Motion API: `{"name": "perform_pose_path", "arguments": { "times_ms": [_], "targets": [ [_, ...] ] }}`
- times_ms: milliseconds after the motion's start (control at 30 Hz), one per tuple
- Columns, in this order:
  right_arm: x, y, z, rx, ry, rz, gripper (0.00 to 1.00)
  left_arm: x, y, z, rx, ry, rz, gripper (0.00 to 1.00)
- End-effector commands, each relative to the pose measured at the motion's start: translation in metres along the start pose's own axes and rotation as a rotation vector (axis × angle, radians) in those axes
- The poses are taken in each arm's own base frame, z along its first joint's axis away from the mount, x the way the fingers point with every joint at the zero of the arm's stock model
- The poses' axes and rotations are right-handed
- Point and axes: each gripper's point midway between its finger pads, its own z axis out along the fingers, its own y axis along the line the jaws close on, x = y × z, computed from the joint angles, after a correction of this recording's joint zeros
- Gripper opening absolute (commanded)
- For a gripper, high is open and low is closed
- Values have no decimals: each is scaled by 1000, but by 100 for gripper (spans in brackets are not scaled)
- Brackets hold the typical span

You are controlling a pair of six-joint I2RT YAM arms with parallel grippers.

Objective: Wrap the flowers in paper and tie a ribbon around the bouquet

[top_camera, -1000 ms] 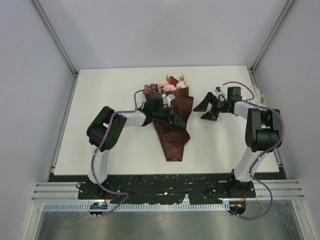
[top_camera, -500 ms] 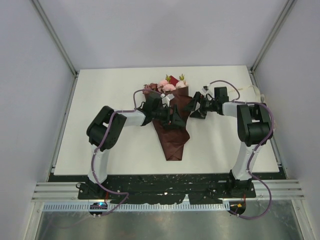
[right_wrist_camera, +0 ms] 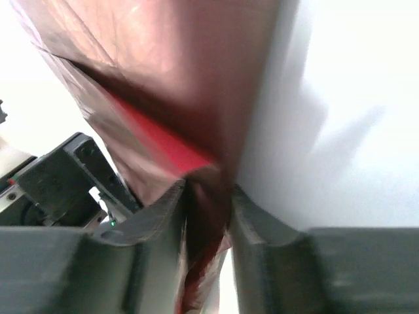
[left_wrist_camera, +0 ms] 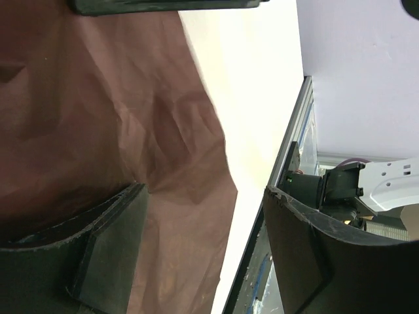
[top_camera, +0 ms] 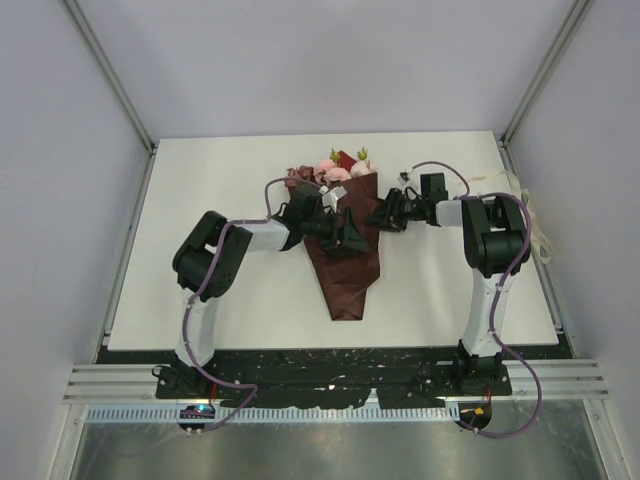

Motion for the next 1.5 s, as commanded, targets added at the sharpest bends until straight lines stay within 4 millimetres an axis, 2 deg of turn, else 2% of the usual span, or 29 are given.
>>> {"name": "perform_pose_path", "arguments": {
  "times_ms": [0, 67, 100, 133, 233, 333, 400, 500, 567, 700, 800, 900, 933, 967, 1033, 1067, 1200, 1267, 1300, 1400, 1467],
  "targets": [
    [12, -27, 10, 61, 18, 29, 29, -16, -8, -7, 35, -48, 47, 76],
    [10, -26, 8, 57, 9, 17, 19, -20, -14, -16, 45, -71, 38, 78],
    [9, -24, 7, 52, 7, 13, 9, -24, -21, -24, 50, -92, 37, 80],
    [8, -23, 6, 47, 7, 7, 6, -28, -26, -34, 49, -120, 38, 82],
    [8, -17, 0, 40, 1, 8, 6, -35, -31, -75, -4, -214, 2, 87],
    [9, -10, -3, 21, 7, 7, 6, -31, -4, -124, -139, -326, -72, 87],
    [11, -6, -5, 15, 19, 9, 6, -22, 25, -147, -235, -360, -124, 87],
    [17, -7, -7, 21, 43, 2, 6, -8, 49, -148, -261, -323, -152, 84],
    [19, -8, -7, 26, 51, -3, 6, -11, 56, -139, -242, -306, -152, 83],
    [27, -12, -8, 37, 92, 23, 6, -37, 66, -121, -200, -306, -164, 80],
    [30, -14, -9, 51, 109, 32, 6, -61, 69, -112, -169, -327, -158, 74],
    [29, -17, -8, 62, 109, 37, 6, -78, 68, -106, -135, -340, -146, 59],
    [30, -18, -7, 65, 112, 45, 6, -82, 69, -106, -129, -346, -143, 50],
    [29, -20, -6, 69, 111, 48, 6, -84, 69, -106, -122, -349, -136, 39],
    [26, -20, -5, 70, 107, 50, 6, -87, 68, -104, -103, -346, -129, 1],
    [26, -20, -5, 71, 107, 58, 6, -87, 68, -103, -92, -339, -130, 0],
    [21, -17, -3, 64, 90, 67, 6, -76, 59, -105, -69, -297, -142, 0],
    [19, -17, -3, 67, 77, 81, 6, -59, 53, -110, -66, -267, -177, 43],
    [21, -19, -3, 70, 76, 90, 6, -46, 53, -111, -69, -253, -198, 53],
    [21, -19, -2, 67, 63, 97, 6, -8, 53, -110, -75, -211, -244, 56],
    [21, -19, -3, 73, 57, 95, 6, 8, 55, -105, -69, -197, -261, 55]
  ]
}}
